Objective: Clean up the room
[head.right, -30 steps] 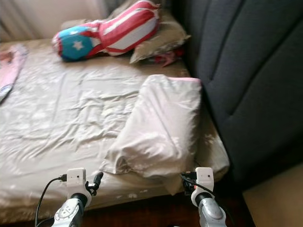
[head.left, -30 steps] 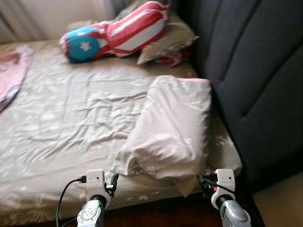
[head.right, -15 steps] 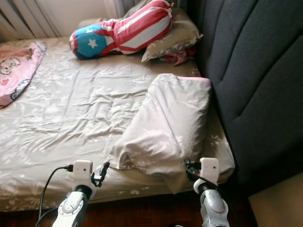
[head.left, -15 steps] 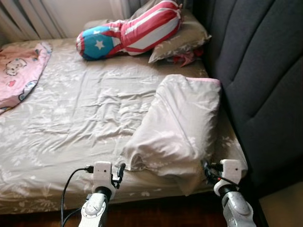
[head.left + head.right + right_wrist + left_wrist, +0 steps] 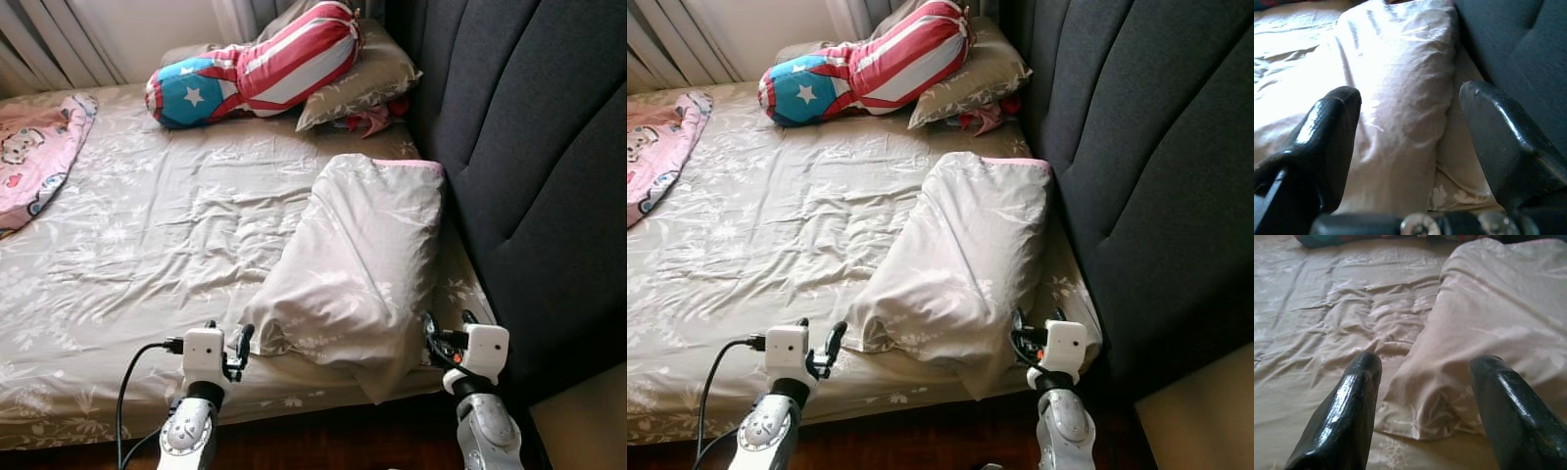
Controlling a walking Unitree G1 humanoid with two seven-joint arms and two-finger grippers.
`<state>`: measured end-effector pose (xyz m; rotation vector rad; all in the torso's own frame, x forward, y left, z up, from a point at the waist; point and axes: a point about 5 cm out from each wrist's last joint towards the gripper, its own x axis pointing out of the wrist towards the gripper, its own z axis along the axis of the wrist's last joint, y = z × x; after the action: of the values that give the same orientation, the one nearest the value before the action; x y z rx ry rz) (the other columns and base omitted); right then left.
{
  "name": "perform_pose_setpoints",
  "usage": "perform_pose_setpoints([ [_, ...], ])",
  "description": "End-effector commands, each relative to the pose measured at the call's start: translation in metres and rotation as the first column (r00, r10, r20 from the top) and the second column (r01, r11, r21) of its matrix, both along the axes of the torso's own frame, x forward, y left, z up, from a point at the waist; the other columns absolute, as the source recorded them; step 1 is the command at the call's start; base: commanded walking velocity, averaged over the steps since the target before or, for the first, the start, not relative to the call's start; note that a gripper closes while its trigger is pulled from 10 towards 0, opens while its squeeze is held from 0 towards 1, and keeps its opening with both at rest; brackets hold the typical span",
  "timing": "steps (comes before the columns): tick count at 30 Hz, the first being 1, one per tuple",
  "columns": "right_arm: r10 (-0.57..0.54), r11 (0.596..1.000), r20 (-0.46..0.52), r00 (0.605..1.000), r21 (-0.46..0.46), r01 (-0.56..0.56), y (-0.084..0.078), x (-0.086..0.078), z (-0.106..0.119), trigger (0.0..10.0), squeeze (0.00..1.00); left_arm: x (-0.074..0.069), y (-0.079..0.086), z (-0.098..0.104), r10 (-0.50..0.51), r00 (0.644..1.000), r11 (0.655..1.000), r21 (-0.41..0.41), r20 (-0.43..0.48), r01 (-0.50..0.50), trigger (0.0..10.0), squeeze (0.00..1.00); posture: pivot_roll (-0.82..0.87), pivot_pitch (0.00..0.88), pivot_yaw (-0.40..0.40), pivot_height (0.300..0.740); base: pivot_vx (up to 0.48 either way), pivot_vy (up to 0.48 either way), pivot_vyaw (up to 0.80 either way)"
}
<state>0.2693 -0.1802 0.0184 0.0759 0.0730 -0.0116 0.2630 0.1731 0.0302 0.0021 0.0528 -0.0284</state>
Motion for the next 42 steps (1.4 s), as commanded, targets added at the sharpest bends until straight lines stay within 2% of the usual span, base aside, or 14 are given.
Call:
perform_pose_setpoints([
  [1,0.024,1.0,-0.009,1.0,-0.003,-0.024,0.0047,-0.001,-0.0005,10.0,0.0,0.0021,0.0031,0.0024,0.017,1.0,1.0,-0.007,-0.002,-0.017,10.0,0.0,-0.14,0.146,0.019,0.74,0.0,0.0,0.0],
  [24,0.022,1.0,-0.037,0.999,-0.01,-0.023,0.0009,-0.0051,0.0001,10.0,0.0,-0.0005,-0.0026,0.0009,0.039,0.999,0.999,-0.038,-0.015,-0.04,10.0,0.0,-0.15,0.122,-0.002,0.74,0.262,0.0,0.0],
  [35,0.018,1.0,-0.056,0.998,-0.004,-0.019,-0.0017,-0.0035,-0.0017,10.0,0.0,0.0017,-0.002,0.0041,0.038,0.999,0.998,-0.04,-0.007,-0.038,10.0,0.0,-0.14,0.142,-0.009,0.74,0.0,0.0,0.0],
  [42,0.032,0.999,-0.072,0.997,0.022,-0.03,0.002,-0.0046,-0.0054,10.0,0.0,0.0012,-0.0008,0.0051,0.04,0.999,0.998,-0.04,-0.008,-0.041,10.0,0.0,-0.14,0.153,-0.004,0.74,0.0,0.0,0.0],
])
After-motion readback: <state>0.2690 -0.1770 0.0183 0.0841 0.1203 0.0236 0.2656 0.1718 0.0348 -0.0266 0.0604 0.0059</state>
